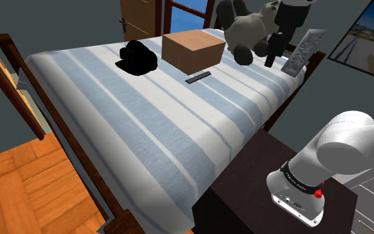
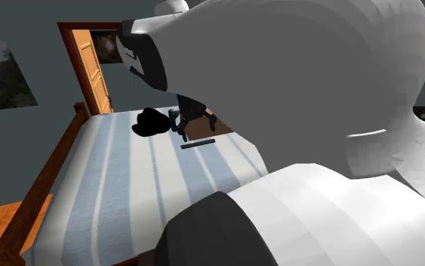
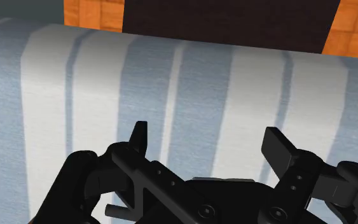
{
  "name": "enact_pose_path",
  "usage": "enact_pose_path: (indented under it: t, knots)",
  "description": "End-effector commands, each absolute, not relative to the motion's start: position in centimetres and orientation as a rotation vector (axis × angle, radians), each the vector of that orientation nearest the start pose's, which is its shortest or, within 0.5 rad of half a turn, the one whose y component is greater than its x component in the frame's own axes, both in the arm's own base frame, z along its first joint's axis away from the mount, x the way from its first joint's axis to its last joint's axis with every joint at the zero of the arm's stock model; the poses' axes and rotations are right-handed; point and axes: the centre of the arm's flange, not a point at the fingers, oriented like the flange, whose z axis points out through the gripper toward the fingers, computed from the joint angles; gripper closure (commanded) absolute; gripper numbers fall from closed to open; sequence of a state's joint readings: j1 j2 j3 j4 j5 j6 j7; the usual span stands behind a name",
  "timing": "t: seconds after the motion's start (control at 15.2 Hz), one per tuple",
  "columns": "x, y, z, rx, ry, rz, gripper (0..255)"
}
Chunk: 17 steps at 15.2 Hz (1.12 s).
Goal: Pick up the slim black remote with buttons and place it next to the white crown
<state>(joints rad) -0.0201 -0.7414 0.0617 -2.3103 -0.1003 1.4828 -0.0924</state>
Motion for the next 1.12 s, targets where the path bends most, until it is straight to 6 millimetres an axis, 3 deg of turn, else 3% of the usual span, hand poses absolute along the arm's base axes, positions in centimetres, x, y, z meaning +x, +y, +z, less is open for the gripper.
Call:
enact_pose_path:
  t: [0.0,0.53,1.06]
  knots:
    - [31.0,0.7,59.1,-3.272,-0.183,0.15,0]
    - [36.8,-5.5,53.8,-3.18,-0.733,0.091,0]
    - [44.4,-9.3,48.4,-2.993,-1.254,0.03,0]
